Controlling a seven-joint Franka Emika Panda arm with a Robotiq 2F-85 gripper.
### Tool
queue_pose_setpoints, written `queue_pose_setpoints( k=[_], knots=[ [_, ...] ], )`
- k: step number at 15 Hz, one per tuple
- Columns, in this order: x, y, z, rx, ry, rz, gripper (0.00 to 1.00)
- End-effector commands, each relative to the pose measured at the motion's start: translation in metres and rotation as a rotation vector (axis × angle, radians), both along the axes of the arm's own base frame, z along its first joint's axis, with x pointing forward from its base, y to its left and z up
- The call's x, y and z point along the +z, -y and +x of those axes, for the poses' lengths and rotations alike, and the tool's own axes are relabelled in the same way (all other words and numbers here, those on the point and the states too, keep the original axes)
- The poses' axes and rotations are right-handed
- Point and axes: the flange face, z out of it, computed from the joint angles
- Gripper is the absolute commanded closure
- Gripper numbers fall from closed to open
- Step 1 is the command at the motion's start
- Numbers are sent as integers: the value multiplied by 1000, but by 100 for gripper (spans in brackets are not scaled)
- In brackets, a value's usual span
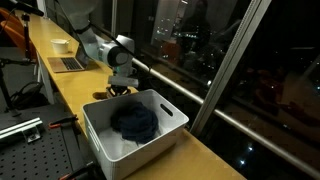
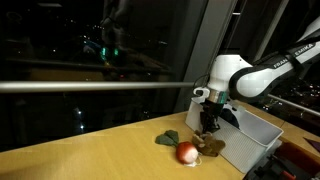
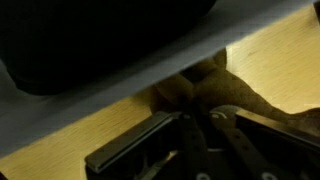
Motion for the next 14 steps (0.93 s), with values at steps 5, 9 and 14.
queue_pose_setpoints(
  k=[5,9,14],
  knots=[
    [100,4,-10,34,87,-22,98],
    [195,15,-13,28,217,-33,98],
    [299,85,-32,-83,362,-43,98]
  ],
)
